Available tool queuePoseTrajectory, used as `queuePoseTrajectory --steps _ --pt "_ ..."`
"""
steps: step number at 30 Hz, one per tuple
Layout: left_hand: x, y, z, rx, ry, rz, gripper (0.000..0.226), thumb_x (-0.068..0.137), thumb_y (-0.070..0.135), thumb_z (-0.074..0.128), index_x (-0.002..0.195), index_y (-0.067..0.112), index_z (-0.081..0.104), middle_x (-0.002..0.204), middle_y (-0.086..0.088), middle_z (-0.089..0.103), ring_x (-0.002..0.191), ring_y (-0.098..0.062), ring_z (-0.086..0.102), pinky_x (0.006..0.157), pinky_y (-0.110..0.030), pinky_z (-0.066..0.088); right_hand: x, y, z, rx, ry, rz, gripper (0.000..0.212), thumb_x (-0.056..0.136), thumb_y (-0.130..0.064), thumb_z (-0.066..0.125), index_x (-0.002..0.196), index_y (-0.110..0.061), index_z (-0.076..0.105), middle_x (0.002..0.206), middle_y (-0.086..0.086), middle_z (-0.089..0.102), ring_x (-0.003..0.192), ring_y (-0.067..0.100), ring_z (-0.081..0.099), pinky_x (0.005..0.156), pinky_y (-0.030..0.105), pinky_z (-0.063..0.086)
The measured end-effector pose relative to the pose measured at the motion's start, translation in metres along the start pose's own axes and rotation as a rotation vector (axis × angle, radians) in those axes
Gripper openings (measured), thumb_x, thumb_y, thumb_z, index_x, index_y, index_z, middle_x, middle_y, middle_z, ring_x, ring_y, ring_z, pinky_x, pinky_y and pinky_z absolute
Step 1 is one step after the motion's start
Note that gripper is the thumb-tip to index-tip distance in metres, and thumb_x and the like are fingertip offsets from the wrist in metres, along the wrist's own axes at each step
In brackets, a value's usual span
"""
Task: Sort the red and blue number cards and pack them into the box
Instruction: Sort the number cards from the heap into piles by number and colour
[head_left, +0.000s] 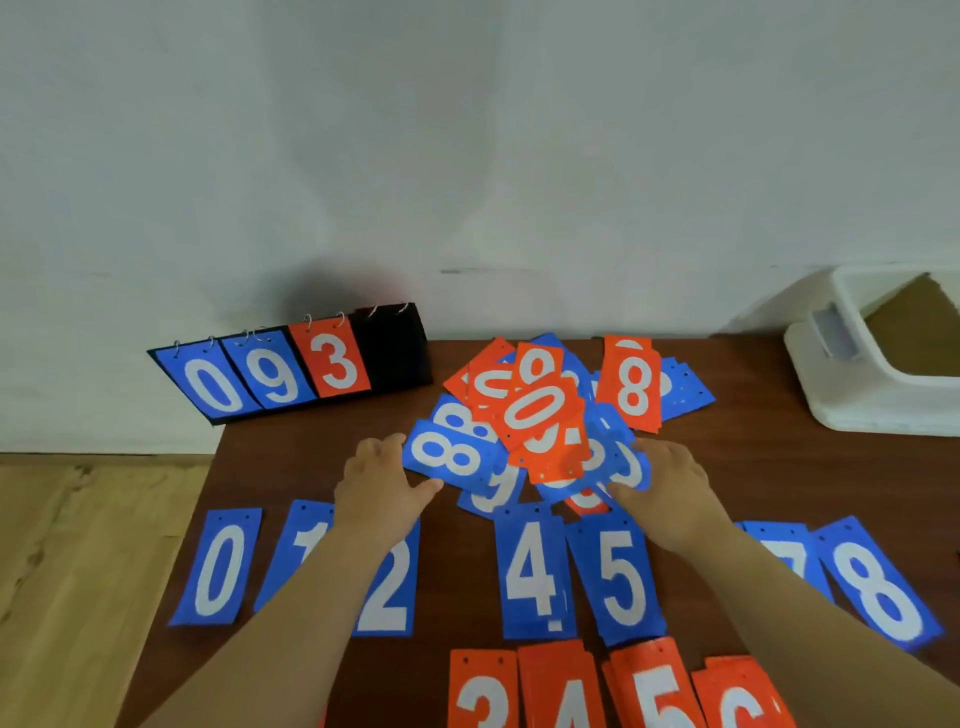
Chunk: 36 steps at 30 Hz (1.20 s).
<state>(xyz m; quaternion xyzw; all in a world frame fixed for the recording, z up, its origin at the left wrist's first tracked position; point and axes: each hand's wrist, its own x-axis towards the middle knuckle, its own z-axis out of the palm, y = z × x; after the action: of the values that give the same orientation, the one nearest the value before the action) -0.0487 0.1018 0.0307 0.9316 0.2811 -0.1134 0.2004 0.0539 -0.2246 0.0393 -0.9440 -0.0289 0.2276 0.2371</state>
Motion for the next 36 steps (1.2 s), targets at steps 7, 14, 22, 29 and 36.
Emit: queuePoseTrajectory --steps 7,14,22,29,36 --pt "0.062 0.014 0.019 -0.044 -0.094 -0.075 0.101 0.076 0.068 0.074 0.155 0.029 0.024 0.154 -0.006 0.032 0.138 -0.031 0.038 0.101 -0.049 0.047 0.08 -0.025 0.011 -0.059 0.009 0.14 0.081 0.084 -0.058 0.071 0.151 -0.024 0.039 0.153 0.011 0.038 0.137 0.037 0.041 0.109 0.052 0.044" --pt "0.092 0.028 0.048 -0.01 -0.127 -0.117 0.115 0.071 0.063 0.081 0.157 0.032 0.011 0.153 -0.008 0.022 0.138 -0.034 0.03 0.105 -0.049 0.046 0.16 -0.013 0.004 -0.082 0.114 0.411 0.102 0.075 -0.074 0.068 0.15 -0.018 0.029 0.146 0.02 0.037 0.132 0.042 0.04 0.099 0.054 0.044" --pt "0.1 0.013 0.05 -0.179 -0.094 -0.131 0.093 0.076 0.048 0.085 0.152 0.029 0.034 0.146 -0.004 0.045 0.136 -0.03 0.042 0.106 -0.046 0.045 0.188 0.002 0.011 0.109 0.191 0.478 0.092 0.071 -0.058 0.084 0.144 -0.03 0.037 0.141 0.018 0.037 0.113 0.041 0.055 0.089 0.05 0.052" --pt "0.092 0.005 0.036 -0.48 0.073 -0.237 0.037 0.094 0.031 0.072 0.127 0.03 0.056 0.119 0.002 0.063 0.103 -0.017 0.065 0.069 -0.03 0.057 0.169 0.022 -0.007 0.34 0.392 0.385 0.042 0.093 -0.021 0.069 0.132 -0.024 0.055 0.134 0.009 0.061 0.114 0.034 0.061 0.085 0.042 0.055" --pt "0.066 0.017 0.012 -0.621 0.151 -0.217 0.044 0.094 0.04 0.069 0.133 0.035 0.05 0.126 0.01 0.048 0.109 -0.011 0.055 0.07 -0.027 0.049 0.136 0.029 -0.032 0.272 0.411 0.423 0.044 0.098 -0.008 0.052 0.14 -0.021 0.053 0.137 0.014 0.059 0.119 0.039 0.061 0.086 0.042 0.055"
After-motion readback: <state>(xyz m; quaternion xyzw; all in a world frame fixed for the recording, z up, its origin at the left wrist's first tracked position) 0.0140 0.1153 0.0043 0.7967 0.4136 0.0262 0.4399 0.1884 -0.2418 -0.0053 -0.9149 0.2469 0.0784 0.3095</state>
